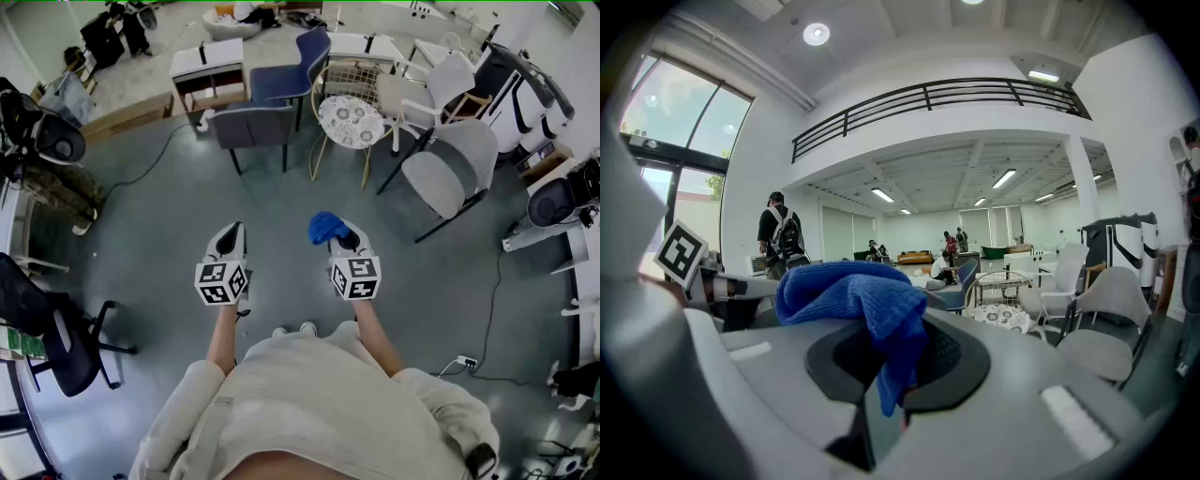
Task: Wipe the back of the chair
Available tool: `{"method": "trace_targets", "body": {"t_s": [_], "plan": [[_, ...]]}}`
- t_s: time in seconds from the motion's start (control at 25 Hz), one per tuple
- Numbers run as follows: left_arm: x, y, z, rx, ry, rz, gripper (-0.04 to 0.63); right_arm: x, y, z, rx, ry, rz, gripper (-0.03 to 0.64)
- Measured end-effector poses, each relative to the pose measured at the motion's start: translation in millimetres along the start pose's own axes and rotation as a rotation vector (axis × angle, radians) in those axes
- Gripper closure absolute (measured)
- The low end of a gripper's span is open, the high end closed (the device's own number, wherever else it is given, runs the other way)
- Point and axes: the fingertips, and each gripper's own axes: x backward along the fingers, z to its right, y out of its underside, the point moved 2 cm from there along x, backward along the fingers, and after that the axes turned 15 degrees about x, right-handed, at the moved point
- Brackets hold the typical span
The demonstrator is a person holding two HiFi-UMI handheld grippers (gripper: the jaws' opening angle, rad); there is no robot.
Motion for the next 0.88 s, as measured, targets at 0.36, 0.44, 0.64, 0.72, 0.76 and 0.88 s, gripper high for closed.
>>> {"method": "trace_targets", "body": {"t_s": [0.36, 0.44, 0.64, 0.72, 0.76, 0.88], "plan": [[8, 0, -12, 0.002, 0.009, -0.005, 0.595, -3, 0, -18, 0.0, 0.001, -0.008, 0.57], [8, -2, -14, 0.002, 0.012, -0.006, 0.595, -3, -2, -20, -0.002, 0.002, -0.009, 0.569], [11, -8, -23, 0.006, 0.024, -0.012, 0.595, -7, -7, -30, -0.009, 0.003, -0.015, 0.569], [13, -10, -28, 0.006, 0.031, -0.015, 0.595, -10, -9, -36, -0.003, 0.007, -0.019, 0.569], [14, -10, -30, 0.005, 0.035, -0.017, 0.595, -11, -10, -39, 0.0, 0.008, -0.019, 0.569], [14, -11, -36, 0.004, 0.043, -0.022, 0.595, -14, -13, -47, 0.009, 0.006, -0.017, 0.569]]}}
